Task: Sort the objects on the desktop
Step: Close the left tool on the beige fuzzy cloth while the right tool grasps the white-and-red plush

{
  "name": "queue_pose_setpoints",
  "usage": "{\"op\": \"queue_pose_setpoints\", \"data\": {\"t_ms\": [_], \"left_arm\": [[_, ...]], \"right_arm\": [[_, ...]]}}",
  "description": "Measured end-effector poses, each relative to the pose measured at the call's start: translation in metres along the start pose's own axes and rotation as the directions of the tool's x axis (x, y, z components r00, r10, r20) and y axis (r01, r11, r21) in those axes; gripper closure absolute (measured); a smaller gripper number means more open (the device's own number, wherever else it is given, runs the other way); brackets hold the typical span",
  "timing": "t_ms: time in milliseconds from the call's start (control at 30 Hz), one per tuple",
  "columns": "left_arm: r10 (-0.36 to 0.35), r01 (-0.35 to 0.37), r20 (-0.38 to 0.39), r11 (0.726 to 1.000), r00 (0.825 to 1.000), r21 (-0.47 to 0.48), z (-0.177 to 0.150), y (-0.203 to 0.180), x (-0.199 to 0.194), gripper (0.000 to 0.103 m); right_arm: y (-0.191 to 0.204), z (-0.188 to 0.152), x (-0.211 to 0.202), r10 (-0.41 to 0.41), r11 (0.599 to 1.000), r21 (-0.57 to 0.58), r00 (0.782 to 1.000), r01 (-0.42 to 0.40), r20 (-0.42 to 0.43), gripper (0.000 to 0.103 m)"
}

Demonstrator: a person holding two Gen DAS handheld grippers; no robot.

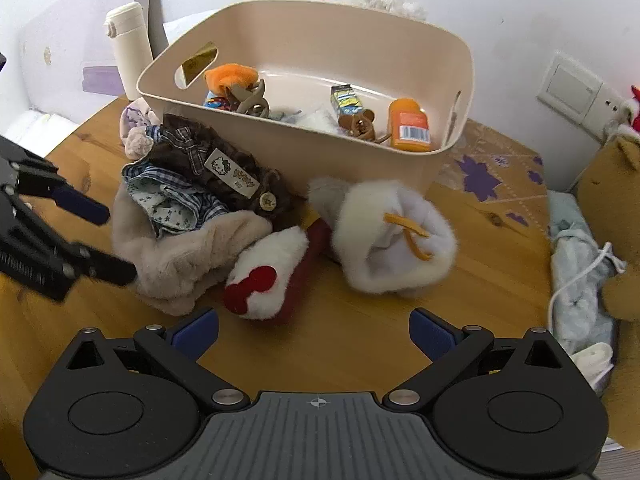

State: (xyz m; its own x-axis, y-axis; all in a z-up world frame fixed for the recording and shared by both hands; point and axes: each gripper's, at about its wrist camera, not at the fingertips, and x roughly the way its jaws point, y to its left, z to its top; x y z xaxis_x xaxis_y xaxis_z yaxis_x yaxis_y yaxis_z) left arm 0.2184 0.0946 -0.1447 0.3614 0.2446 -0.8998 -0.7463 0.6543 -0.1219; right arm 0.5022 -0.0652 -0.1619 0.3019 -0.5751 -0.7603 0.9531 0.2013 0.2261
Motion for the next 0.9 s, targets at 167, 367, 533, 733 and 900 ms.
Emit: {"op": "queue_pose_setpoints", "data": {"t_ms": [167, 367, 533, 733, 900], "left_arm": [[-0.021, 0.021, -0.011, 0.999, 1.000, -0.025, 0.005, -0.007, 0.012, 0.029], [-0.025, 0.020, -0.053, 0.995, 0.998, -0.096, 0.011, 0.002, 0.029, 0.029], [-0.025, 0.018, -0.056, 0.992, 0.998, -0.122, 0.012, 0.009, 0.037, 0.029], [-0.019, 0.016, -0.030, 0.994, 0.999, -0.104, 0.012, 0.012, 0.044, 0.028], [-0.026, 0.025, -0.003, 0.997, 1.000, -0.071, 0.011, 0.011, 0.041, 0.044]], "right_arm": [[0.008, 0.005, 0.017, 0.011, 1.000, -0.012, 1.000, -0.011, -0.020, 0.000], [0.007, 0.007, 0.028, 0.020, 0.999, 0.036, 1.000, -0.019, -0.011, 0.000], [0.007, 0.008, 0.035, 0.030, 0.998, 0.054, 1.000, -0.029, -0.011, 0.007], [0.004, 0.007, 0.044, 0.065, 0.992, 0.111, 0.998, -0.063, -0.010, 0.020], [0.008, 0.007, 0.050, 0.070, 0.992, 0.106, 0.997, -0.066, -0.035, 0.059]]}}
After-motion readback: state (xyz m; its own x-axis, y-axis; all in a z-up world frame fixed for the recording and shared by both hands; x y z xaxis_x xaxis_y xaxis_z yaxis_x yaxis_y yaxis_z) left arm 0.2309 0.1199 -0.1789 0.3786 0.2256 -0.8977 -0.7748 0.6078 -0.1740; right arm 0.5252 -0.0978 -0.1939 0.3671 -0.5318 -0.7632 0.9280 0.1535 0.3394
